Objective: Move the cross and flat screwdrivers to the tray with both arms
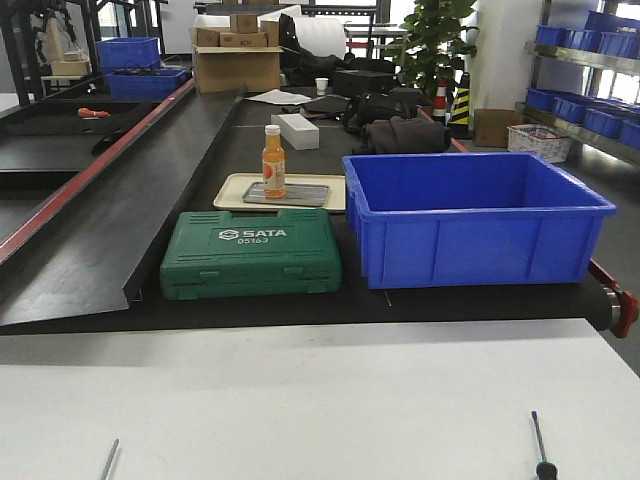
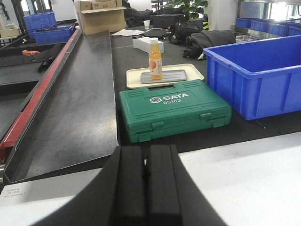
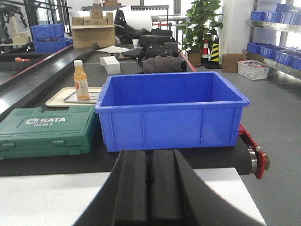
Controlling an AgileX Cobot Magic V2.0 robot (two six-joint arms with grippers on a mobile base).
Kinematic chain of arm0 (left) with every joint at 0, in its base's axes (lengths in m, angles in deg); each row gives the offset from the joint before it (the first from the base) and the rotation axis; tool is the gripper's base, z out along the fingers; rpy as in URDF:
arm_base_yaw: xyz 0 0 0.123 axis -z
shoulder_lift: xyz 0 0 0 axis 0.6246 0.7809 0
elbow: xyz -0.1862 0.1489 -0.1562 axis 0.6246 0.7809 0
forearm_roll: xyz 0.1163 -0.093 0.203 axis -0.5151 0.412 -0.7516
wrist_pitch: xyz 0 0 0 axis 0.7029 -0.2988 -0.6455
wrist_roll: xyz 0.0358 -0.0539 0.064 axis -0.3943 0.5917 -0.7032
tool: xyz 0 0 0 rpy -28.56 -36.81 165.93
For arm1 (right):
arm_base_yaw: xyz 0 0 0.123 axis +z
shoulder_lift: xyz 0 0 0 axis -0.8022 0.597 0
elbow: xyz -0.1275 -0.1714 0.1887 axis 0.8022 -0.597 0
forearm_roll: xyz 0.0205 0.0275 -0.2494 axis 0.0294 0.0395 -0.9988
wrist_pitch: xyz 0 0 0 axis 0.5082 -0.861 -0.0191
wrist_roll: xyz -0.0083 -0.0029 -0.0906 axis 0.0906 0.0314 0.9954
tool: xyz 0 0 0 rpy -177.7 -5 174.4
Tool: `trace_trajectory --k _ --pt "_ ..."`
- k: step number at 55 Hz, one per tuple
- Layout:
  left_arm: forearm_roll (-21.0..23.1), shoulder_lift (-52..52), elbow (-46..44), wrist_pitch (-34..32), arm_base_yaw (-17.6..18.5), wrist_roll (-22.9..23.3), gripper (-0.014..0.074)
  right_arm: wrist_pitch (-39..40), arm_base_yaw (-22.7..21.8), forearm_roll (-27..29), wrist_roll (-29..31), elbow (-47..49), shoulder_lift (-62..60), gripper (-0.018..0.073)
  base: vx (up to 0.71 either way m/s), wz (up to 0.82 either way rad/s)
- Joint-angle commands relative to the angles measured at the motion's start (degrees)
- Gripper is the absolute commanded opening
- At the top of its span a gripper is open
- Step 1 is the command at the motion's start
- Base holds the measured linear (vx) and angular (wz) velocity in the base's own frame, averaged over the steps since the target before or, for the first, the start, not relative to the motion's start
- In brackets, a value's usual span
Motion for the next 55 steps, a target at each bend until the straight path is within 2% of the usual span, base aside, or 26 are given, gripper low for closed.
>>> trace_trajectory --k 1,12,18,21,22,27,43,55 --pt "0.16 -0.21 -2.16 -4.59 -0.25 0.72 0.0181 1.97 -0.09 -0.23 1.05 2.03 -0.12 0.0251 0.0 0.0" --pt "0.16 -0.21 -2.16 -4.29 -0.25 0.67 0.0404 4.45 -0.09 -0.16 0.62 2.03 -0.12 0.0587 0.0 0.0" --pt "0.16 -0.21 -2.16 -3.51 -0.25 0.67 0.0477 7.22 -0.09 0.87 0.1 1.99 -0.12 0.0671 0.0 0.0" --pt "0.16 -0.21 -2.16 -3.05 -0.25 0.67 0.0494 7.01 -0.13 2.81 -1.14 2.18 0.48 0.0671 0.0 0.0" --pt "0.16 -0.21 -2.16 0.28 -0.25 0.67 0.0496 -14.22 -0.13 -0.65 -8.63 12.21 17.9 0.062 0.0 0.0" --pt "0.16 -0.21 -2.08 1.63 -0.25 0.67 0.0496 -24.53 -0.13 -3.88 -8.67 19.66 30.78 0.0601 0.0 0.0" --pt "0.16 -0.21 -1.82 6.24 -0.25 0.67 0.0496 -41.81 -0.13 -4.05 -8.67 39.78 61.98 0.0533 0.0 0.0" --pt "0.11 -0.21 -1.82 7.81 -0.25 0.61 0.0496 -50.24 -0.02 -3.52 -9.46 50.14 75.77 0.0468 0.0 0.0"
